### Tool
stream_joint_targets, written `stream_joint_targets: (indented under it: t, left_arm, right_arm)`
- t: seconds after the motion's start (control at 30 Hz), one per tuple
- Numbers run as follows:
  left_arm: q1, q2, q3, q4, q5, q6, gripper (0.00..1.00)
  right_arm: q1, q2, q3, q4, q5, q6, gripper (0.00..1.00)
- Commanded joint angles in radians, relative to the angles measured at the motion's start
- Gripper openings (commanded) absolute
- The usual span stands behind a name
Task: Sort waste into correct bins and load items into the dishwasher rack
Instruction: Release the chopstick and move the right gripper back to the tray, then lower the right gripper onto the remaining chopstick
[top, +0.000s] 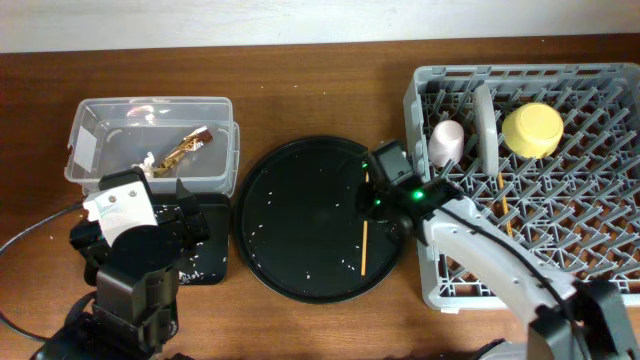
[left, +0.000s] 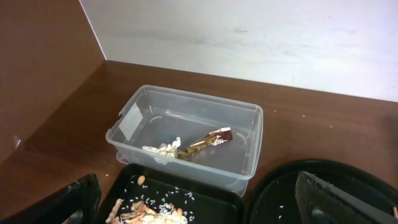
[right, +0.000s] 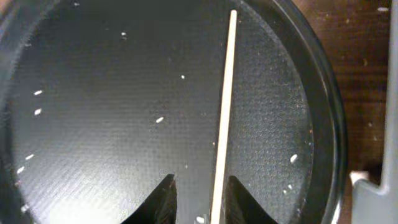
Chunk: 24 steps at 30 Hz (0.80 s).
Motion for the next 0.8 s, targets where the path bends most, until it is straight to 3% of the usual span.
stream_joint_targets:
  t: [0.0,0.33,0.57,0.77]
  left_arm:
    - [0.003,0.000,0.010,0.002,-0.022,-0.013,0.99]
    - [0.003,0.000,0.010,0.002,-0.022,-0.013,0.99]
    - [0.003,0.000,0.010,0.002,-0.022,-0.013,0.99]
    - [0.003,0.000,0.010,0.002,-0.022,-0.013,1.00]
  right_arm:
    - [0.044,0.079,-0.021,0.049,0.069,0.043,0.26]
    - [0.060,0.260,-0.021,0.108,0.069,0.043,0.26]
    - [0.059,0.245,-0.013,0.112,0.070,0.060,0.27]
    - [0.059,0.132,0.021,0.068,0.080,0.041,0.30]
